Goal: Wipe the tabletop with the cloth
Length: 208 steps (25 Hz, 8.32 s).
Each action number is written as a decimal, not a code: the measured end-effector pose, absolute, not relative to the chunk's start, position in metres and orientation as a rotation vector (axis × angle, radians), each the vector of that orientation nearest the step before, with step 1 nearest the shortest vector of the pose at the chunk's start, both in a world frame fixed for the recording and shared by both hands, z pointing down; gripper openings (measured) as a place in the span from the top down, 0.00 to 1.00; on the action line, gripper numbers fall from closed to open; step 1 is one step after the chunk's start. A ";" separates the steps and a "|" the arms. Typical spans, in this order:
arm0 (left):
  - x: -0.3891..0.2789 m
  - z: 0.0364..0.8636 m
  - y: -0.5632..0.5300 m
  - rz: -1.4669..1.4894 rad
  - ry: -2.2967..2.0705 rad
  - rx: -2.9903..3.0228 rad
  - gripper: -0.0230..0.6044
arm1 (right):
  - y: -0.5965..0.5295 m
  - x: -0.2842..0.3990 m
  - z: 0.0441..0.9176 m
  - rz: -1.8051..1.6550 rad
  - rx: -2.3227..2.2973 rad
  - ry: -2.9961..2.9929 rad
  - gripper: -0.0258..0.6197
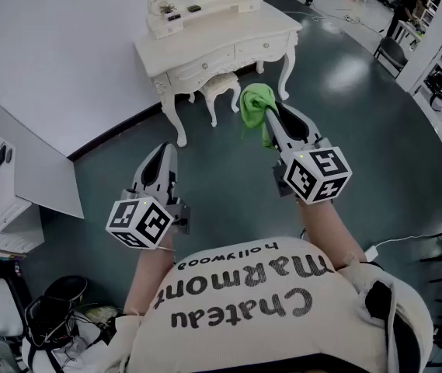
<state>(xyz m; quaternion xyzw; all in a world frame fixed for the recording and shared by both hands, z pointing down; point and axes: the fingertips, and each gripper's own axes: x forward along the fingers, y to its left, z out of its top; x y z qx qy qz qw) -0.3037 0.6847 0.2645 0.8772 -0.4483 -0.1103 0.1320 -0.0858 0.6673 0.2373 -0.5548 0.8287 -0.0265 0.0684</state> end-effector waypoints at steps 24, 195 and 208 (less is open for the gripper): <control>-0.269 0.261 0.552 -0.401 -1.247 2.567 0.95 | 0.528 -0.047 0.260 -0.233 -1.627 2.425 0.83; -0.187 0.319 -0.264 -0.403 -1.533 2.255 0.95 | -0.455 0.106 0.459 -0.454 -1.809 3.394 0.84; -0.181 0.330 -0.271 -0.389 -1.507 2.251 0.95 | -0.466 0.168 0.460 -0.611 -1.994 3.220 0.83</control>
